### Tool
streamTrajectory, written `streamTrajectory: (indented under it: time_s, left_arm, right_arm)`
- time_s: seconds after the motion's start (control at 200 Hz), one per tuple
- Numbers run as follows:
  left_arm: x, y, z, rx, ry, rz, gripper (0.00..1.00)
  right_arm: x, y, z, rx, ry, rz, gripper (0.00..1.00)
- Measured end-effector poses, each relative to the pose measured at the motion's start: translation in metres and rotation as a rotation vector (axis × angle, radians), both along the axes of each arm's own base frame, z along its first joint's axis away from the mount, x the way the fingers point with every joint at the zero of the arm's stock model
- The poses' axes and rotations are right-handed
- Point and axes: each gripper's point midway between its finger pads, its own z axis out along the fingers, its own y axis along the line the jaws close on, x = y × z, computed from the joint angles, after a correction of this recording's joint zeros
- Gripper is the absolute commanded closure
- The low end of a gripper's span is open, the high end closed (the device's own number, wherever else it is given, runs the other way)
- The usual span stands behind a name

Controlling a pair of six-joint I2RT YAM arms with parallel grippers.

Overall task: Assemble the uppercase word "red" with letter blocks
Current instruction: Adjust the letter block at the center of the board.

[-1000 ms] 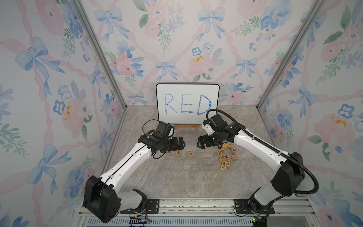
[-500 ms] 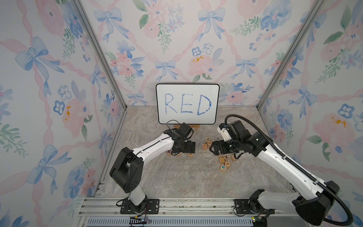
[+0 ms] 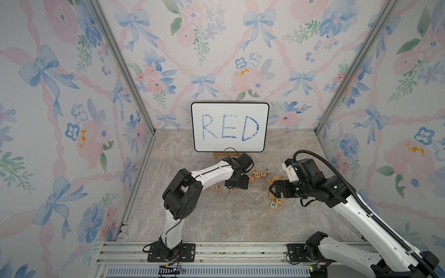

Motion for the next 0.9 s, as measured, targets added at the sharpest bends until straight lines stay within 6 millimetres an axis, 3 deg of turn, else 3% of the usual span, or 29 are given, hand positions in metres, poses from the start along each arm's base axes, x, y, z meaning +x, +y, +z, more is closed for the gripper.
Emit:
streamTrajectory:
  time_s: [0.3,0.51,0.84,0.9]
  left_arm:
    - [0.003,0.016,-0.002,0.087,-0.033,0.017,0.28]
    - [0.001,0.018,-0.005,0.094,-0.024,0.02,0.41]
    - [-0.006,0.024,-0.027,0.134,0.026,0.015,0.41]
    - [-0.007,0.025,-0.029,0.139,0.03,0.015,0.48]
  right_arm:
    - [0.004,-0.005,-0.002,-0.003,0.009,-0.025,0.03]
    - [0.006,-0.006,-0.005,-0.011,0.02,-0.023,0.03]
    - [0.008,-0.008,-0.006,-0.012,0.024,-0.025,0.03]
    - [0.008,-0.008,-0.006,-0.011,0.024,-0.027,0.03]
